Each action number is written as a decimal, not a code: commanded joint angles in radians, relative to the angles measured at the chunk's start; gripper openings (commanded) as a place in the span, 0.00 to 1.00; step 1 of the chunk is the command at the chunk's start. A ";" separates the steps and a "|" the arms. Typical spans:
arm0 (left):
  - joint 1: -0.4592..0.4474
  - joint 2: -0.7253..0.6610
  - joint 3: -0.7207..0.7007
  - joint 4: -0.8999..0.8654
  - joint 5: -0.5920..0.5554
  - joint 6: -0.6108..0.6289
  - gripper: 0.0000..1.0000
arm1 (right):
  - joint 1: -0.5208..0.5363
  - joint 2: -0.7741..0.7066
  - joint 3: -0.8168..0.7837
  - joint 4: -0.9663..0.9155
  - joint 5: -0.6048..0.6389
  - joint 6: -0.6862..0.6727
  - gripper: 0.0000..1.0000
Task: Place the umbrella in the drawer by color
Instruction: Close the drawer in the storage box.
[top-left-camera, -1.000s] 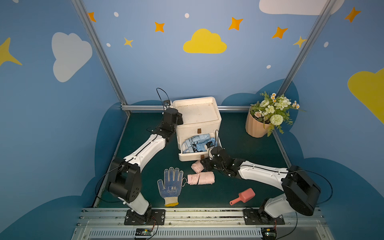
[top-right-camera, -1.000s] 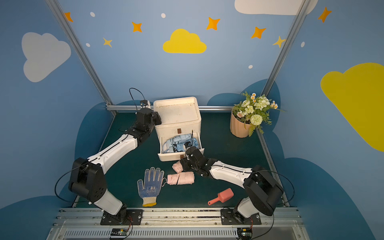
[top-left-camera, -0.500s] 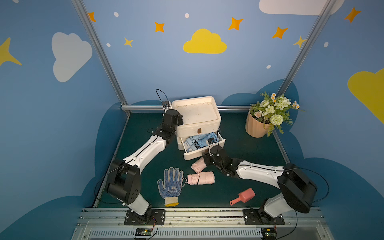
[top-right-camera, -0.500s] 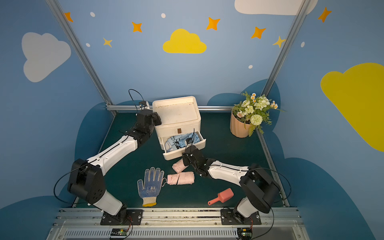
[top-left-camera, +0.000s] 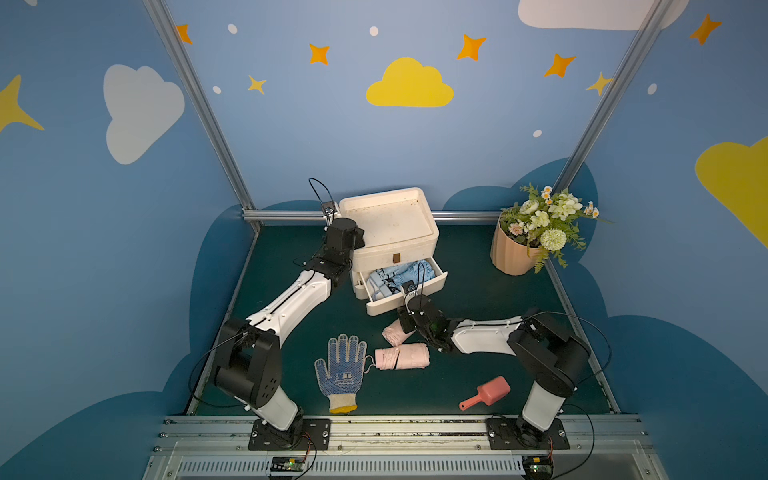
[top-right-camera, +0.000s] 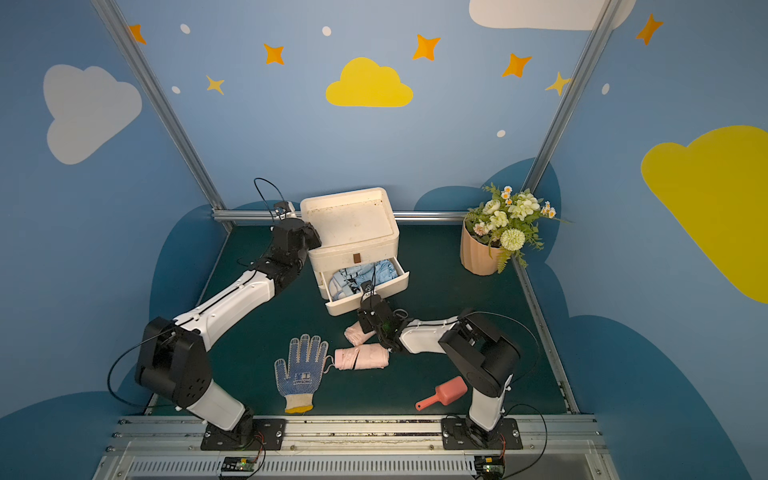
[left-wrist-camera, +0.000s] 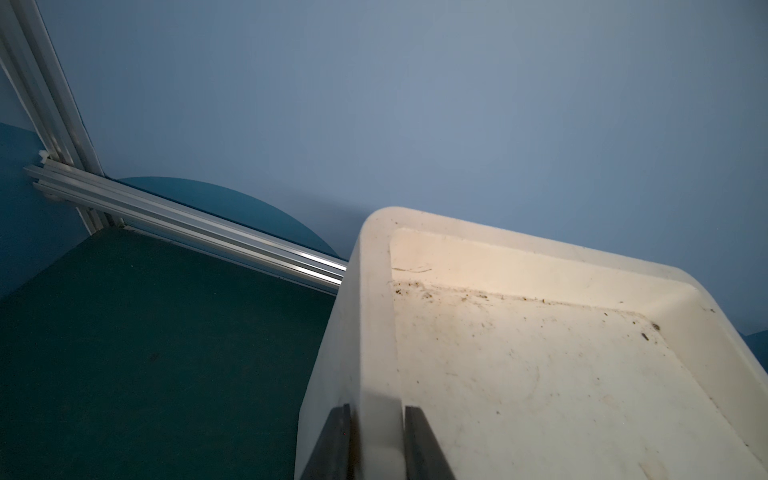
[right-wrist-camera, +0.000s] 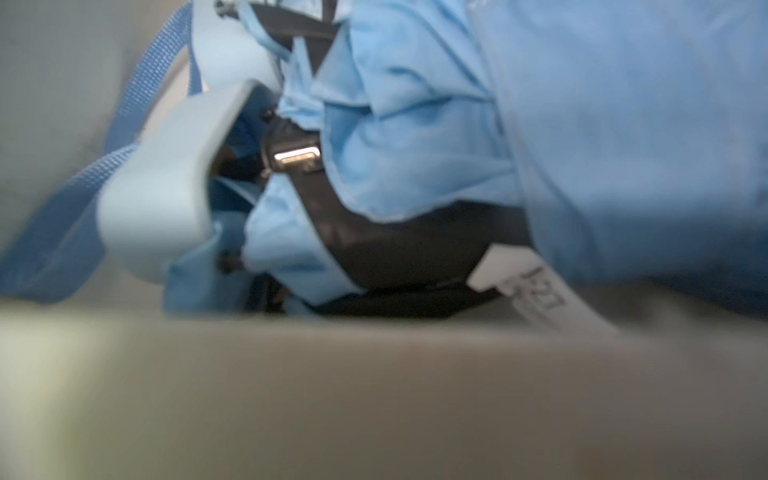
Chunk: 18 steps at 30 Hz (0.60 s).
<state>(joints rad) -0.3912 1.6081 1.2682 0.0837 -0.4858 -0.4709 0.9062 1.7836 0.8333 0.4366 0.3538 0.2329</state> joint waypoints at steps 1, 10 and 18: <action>-0.069 0.002 0.011 -0.191 0.282 -0.001 0.16 | -0.006 -0.050 0.093 0.462 0.052 -0.056 0.51; -0.070 0.002 0.025 -0.257 0.274 -0.042 0.17 | -0.004 -0.103 0.079 0.412 0.056 -0.014 0.52; -0.068 -0.011 0.020 -0.274 0.272 -0.068 0.18 | -0.008 -0.089 0.042 0.403 0.046 0.014 0.52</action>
<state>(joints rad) -0.3931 1.6016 1.3071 -0.0296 -0.4446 -0.5087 0.8948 1.7050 0.9066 0.8192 0.3927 0.2291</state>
